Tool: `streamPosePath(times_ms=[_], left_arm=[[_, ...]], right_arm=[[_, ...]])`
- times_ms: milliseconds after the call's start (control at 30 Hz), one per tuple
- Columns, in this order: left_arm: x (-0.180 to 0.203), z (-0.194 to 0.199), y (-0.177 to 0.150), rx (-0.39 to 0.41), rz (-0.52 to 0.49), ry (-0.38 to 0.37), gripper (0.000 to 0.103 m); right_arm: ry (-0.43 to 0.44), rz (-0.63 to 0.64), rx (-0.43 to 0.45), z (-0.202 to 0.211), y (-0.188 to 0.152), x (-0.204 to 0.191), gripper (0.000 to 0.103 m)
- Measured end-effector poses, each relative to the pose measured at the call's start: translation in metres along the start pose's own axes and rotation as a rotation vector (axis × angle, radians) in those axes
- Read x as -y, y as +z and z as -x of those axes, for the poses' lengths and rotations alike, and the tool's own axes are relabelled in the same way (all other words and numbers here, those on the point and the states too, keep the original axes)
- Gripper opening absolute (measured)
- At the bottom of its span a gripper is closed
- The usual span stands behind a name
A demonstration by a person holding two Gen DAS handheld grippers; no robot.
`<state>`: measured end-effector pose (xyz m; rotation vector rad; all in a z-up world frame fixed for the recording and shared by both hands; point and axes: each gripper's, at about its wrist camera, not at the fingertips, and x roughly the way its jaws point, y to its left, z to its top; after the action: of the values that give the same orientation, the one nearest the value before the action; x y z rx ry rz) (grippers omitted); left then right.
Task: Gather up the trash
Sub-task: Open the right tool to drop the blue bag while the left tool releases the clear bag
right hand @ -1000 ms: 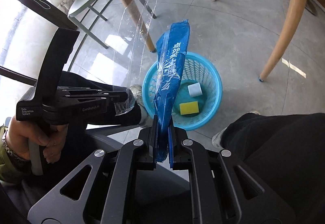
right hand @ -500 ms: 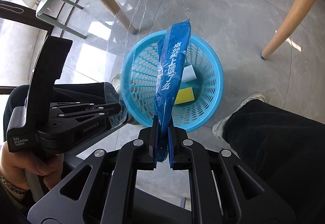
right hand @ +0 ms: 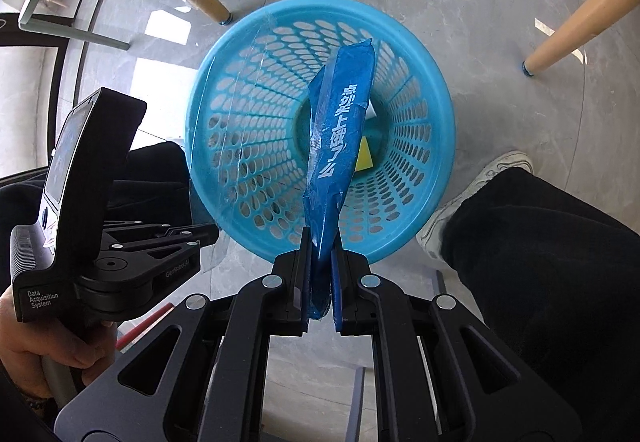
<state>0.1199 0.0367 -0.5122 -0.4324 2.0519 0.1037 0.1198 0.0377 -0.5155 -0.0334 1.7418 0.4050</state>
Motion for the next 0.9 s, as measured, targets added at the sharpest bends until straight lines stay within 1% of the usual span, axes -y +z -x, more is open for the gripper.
streamPosePath(times_ms=[133,200,267,333,400,433,467,500,567,700,767,833,900], left_arm=[[-0.001,-0.007,0.008,-0.019,0.010,0.044,0.000],[0.001,-0.010,0.011,-0.028,0.011,0.040,0.000],[0.002,-0.011,0.015,-0.031,0.009,0.038,0.003],[0.003,-0.012,0.017,-0.036,0.013,0.035,0.005],[0.003,-0.010,0.019,-0.009,0.012,0.035,0.009],[0.004,-0.006,0.020,0.008,0.007,0.045,0.014],[0.004,-0.002,0.021,0.026,0.005,0.053,0.020],[0.003,0.002,0.021,0.045,0.007,0.067,0.021],[-0.001,0.010,0.021,0.079,0.009,0.088,0.021],[-0.005,0.028,0.016,0.125,0.012,0.085,0.021],[-0.004,0.038,0.011,0.157,0.008,0.087,0.021],[-0.002,0.049,0.004,0.188,0.001,0.082,0.021],[-0.002,0.058,-0.002,0.214,0.003,0.049,0.022]], right_arm=[[0.002,-0.014,-0.034,-0.012,0.004,0.003,0.010],[-0.002,-0.017,-0.042,-0.018,0.006,0.005,0.010],[-0.001,-0.026,-0.044,-0.020,0.007,0.007,0.011],[0.008,-0.041,-0.047,-0.022,0.009,0.009,0.017],[0.009,-0.046,-0.050,-0.024,0.012,0.009,0.019],[0.006,-0.048,-0.051,-0.025,0.012,0.010,0.026],[0.004,-0.051,-0.050,-0.026,0.013,0.010,0.029],[0.003,-0.052,-0.049,-0.026,0.013,0.010,0.032],[-0.003,-0.053,-0.043,-0.025,0.014,0.010,0.033],[-0.008,-0.055,-0.018,-0.017,0.014,0.011,0.038],[-0.013,-0.052,-0.001,-0.011,0.012,0.011,0.038],[-0.011,-0.052,0.019,-0.004,0.010,0.012,0.039],[-0.009,-0.046,0.046,0.006,0.006,0.012,0.039]])
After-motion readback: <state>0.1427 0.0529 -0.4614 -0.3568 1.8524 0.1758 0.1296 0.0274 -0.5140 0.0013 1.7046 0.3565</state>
